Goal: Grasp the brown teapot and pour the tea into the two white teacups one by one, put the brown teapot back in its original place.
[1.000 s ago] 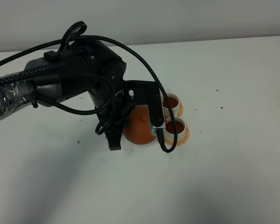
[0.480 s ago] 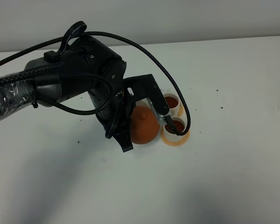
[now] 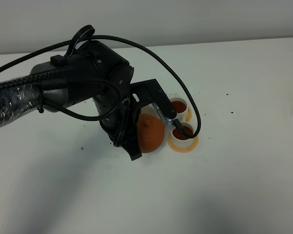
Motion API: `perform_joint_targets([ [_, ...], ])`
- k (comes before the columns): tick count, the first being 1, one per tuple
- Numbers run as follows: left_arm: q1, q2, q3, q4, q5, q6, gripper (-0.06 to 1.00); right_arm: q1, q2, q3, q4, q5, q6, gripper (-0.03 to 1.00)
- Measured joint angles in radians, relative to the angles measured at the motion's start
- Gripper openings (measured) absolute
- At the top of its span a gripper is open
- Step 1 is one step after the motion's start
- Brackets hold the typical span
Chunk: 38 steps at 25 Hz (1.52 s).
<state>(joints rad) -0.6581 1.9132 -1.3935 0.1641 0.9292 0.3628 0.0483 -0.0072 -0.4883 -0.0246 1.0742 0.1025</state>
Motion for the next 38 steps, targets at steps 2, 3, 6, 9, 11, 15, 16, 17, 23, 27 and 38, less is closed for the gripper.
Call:
perform_joint_targets([
  [2,0.013,-0.012,0.0,-0.007,-0.001,0.0,0.12,0.0,0.0,0.0,0.0,0.0,0.0,0.24],
  [3,0.025,-0.02,0.0,-0.009,-0.001,-0.002,0.12,0.0,0.0,0.0,0.0,0.0,0.0,0.24],
  [6,0.068,-0.041,0.0,-0.016,-0.001,-0.01,0.12,0.0,0.0,0.0,0.0,0.0,0.0,0.24],
  [9,0.115,-0.044,0.0,-0.019,-0.024,-0.051,0.12,0.0,0.0,0.0,0.0,0.0,0.0,0.24],
  [11,0.141,-0.044,0.0,-0.019,-0.061,-0.105,0.12,0.0,0.0,0.0,0.0,0.0,0.0,0.24],
  [15,0.151,-0.043,0.0,-0.019,-0.132,-0.19,0.12,0.0,0.0,0.0,0.0,0.0,0.0,0.24],
  [16,0.151,-0.04,0.0,-0.02,-0.149,-0.207,0.12,0.0,0.0,0.0,0.0,0.0,0.0,0.24],
  [17,0.151,-0.037,0.0,-0.023,-0.163,-0.225,0.12,0.0,0.0,0.0,0.0,0.0,0.0,0.24],
  [23,0.151,0.041,0.0,-0.041,-0.221,-0.341,0.12,0.0,0.0,0.0,0.0,0.0,0.0,0.24],
  [27,0.151,0.088,0.001,-0.088,-0.243,-0.352,0.12,0.0,0.0,0.0,0.0,0.0,0.0,0.24],
  [38,0.151,0.13,0.002,-0.128,-0.278,-0.355,0.12,0.0,0.0,0.0,0.0,0.0,0.0,0.24],
])
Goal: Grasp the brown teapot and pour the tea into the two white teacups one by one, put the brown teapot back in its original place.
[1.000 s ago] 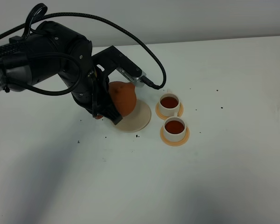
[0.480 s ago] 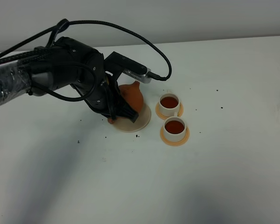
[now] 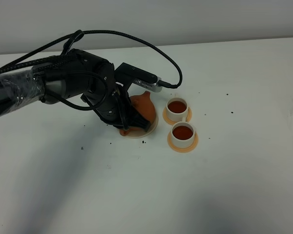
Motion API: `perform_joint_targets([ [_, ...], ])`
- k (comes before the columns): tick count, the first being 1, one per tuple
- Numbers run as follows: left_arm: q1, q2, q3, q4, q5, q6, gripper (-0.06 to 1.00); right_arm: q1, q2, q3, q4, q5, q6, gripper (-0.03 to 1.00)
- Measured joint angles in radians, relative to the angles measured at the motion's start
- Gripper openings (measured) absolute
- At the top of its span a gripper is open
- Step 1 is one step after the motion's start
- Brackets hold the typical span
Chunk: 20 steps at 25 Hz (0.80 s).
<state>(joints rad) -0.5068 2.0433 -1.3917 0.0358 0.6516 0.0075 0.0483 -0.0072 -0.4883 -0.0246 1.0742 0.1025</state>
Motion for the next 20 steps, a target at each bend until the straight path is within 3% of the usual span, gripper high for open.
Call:
perform_joint_targets([
  [14,0.0,0.0,0.0,-0.001,0.047,-0.007,0.14,0.0,0.0,0.0,0.0,0.0,0.0,0.24],
  [20,0.0,0.0,-0.002,-0.001,0.107,-0.007,0.32,0.0,0.0,0.0,0.0,0.0,0.0,0.24],
])
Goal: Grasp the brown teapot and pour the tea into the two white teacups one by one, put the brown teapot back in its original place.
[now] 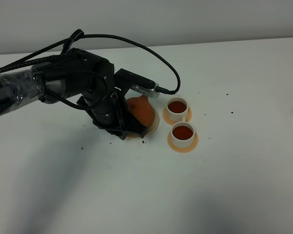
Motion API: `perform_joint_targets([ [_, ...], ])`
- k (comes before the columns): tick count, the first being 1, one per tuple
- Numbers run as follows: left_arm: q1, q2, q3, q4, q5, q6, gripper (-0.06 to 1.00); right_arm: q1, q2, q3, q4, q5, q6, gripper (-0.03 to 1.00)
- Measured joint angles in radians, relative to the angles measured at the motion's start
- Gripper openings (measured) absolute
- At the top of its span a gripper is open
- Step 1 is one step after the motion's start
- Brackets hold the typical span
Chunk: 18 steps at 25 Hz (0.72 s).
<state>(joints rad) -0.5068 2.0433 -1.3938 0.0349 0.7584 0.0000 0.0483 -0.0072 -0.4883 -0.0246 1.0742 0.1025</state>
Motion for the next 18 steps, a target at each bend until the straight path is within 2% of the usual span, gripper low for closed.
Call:
perform_joint_targets([
  [5,0.0,-0.026,-0.001,0.001,0.069,0.005,0.45,0.0,0.0,0.0,0.0,0.0,0.0,0.24],
  [11,0.0,-0.12,0.004,0.001,0.316,0.012,0.47,0.0,0.0,0.0,0.0,0.0,0.0,0.24],
  [14,0.0,-0.179,0.059,0.001,0.389,0.012,0.47,0.0,0.0,0.0,0.0,0.0,0.0,0.24],
  [18,0.0,-0.292,0.208,0.001,0.399,0.012,0.46,0.0,0.0,0.0,0.0,0.0,0.0,0.24],
])
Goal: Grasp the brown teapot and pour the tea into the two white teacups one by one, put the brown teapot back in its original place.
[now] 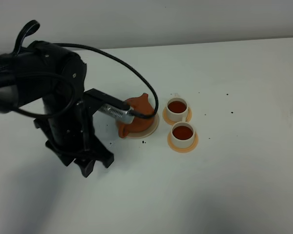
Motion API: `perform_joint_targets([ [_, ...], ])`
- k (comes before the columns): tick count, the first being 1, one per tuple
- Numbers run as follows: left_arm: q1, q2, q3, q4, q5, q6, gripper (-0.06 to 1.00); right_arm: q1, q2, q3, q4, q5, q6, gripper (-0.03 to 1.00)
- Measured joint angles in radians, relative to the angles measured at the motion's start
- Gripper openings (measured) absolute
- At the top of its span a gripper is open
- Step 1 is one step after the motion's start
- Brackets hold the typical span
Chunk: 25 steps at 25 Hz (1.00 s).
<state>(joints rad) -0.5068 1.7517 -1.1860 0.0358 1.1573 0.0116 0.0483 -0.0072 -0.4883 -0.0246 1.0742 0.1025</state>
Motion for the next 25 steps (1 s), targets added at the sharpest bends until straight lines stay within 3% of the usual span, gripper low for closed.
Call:
perform_joint_targets([
  [13,0.0,-0.45,0.541,0.0,-0.123,0.0,0.45,0.0,0.0,0.0,0.0,0.0,0.0,0.24],
  [18,0.0,-0.615,0.651,0.0,-0.115,0.0,0.45,0.0,0.0,0.0,0.0,0.0,0.0,0.24],
  [25,0.0,-0.84,0.673,0.0,-0.092,0.0,0.45,0.0,0.0,0.0,0.0,0.0,0.0,0.24],
])
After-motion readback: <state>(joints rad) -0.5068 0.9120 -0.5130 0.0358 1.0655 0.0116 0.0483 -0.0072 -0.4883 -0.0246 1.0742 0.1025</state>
